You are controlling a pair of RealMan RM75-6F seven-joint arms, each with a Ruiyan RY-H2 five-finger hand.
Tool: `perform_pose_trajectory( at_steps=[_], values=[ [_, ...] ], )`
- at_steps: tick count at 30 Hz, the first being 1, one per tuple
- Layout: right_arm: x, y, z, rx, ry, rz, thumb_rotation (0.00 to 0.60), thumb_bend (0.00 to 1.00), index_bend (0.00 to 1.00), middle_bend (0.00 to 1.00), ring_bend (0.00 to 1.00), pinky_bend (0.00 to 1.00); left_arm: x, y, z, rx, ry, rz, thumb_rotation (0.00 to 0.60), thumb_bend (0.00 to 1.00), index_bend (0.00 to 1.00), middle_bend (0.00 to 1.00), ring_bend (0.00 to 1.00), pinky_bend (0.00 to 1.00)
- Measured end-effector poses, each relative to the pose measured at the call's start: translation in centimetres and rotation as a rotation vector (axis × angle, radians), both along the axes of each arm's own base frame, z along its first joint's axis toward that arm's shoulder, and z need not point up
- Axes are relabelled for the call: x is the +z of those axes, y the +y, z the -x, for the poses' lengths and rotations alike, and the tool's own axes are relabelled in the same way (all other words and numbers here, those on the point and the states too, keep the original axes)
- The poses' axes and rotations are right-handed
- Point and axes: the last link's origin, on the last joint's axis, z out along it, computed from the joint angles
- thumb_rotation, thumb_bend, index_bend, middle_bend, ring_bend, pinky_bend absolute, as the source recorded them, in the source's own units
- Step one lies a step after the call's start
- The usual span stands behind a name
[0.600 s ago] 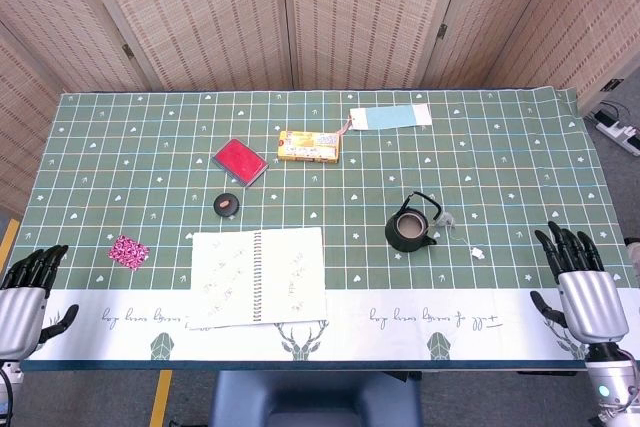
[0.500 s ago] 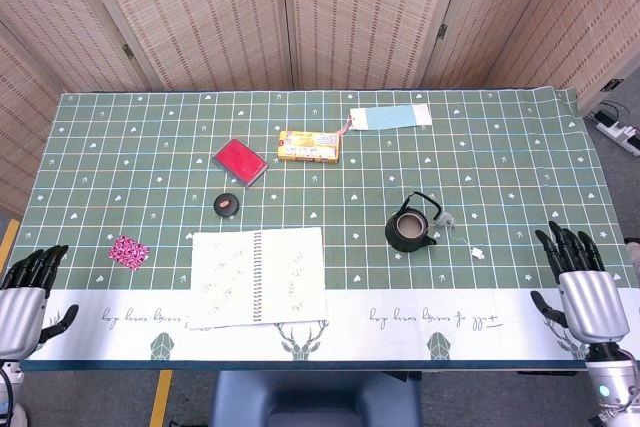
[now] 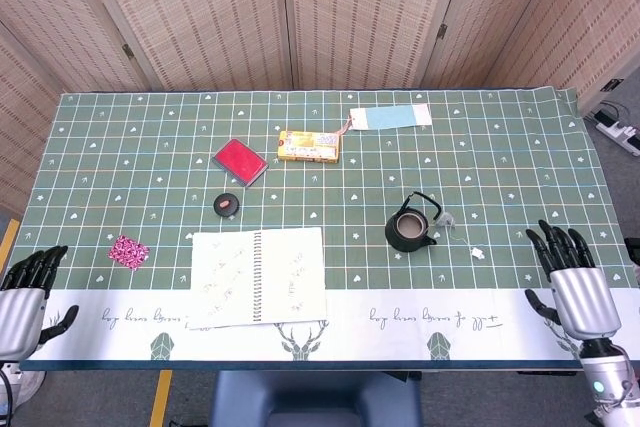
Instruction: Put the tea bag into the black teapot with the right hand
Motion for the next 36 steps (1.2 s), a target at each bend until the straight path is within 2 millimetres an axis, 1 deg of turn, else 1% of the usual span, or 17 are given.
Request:
perform_pose_trajectory(
  at_steps=[6, 9, 15, 19, 22, 25, 28, 36],
  values=[
    [-0.5, -1.0, 0.5, 0.059, 0.048, -0.027, 0.600, 0.29, 0.29, 0.00, 0.00, 0.00, 0.0, 0.0, 0.0, -0.001, 0.002, 0.001, 0.600, 0.28, 0.00, 0.06, 0.06, 0.12],
    [-1.1, -1.5, 1.2, 0.084, 0.062, -0.042, 0.600, 0.30, 0.34, 0.00, 0.00, 0.00, -0.2, 0.1, 0.0, 0.006, 0.011, 0.003, 0.600, 0.28, 0.00, 0.06, 0.06, 0.12],
    [-2.5, -2.7, 3.6, 0.104, 0.094, -0.069, 0.600, 0.29, 0.43, 0.00, 0.00, 0.00, -0.1, 0.0, 0.1, 0.012, 0.011, -0.002, 0.600, 0.28, 0.00, 0.06, 0.07, 0.12],
    [-3.8, -3.6, 5.2, 0.109, 0.089, -0.078, 0.600, 0.29, 0.45, 0.00, 0.00, 0.00, -0.1, 0.0, 0.1, 0.015, 0.014, 0.001, 0.600, 0.28, 0.00, 0.06, 0.06, 0.12],
    [-4.8, -4.2, 5.9, 0.113, 0.082, -0.078, 0.600, 0.29, 0.45, 0.00, 0.00, 0.00, -0.1, 0.0, 0.1, 0.017, 0.013, -0.001, 0.600, 0.28, 0.00, 0.06, 0.07, 0.12],
    [-5.8, -4.8, 6.2, 0.116, 0.087, -0.075, 0.600, 0.29, 0.46, 0.00, 0.00, 0.00, -0.1, 0.0, 0.1, 0.017, 0.013, 0.000, 0.600, 0.28, 0.00, 0.06, 0.07, 0.12],
    [-6.5, -5.4, 6.6, 0.119, 0.107, -0.074, 0.600, 0.30, 0.50, 0.00, 0.00, 0.00, -0.2, 0.0, 0.1, 0.018, 0.014, 0.001, 0.600, 0.28, 0.00, 0.06, 0.07, 0.12],
    [-7.4, -6.8, 7.0, 0.120, 0.108, -0.067, 0.600, 0.30, 0.51, 0.00, 0.00, 0.00, -0.1, 0.0, 0.2, 0.022, 0.016, -0.001, 0.600, 0.28, 0.00, 0.06, 0.07, 0.12]
  ],
)
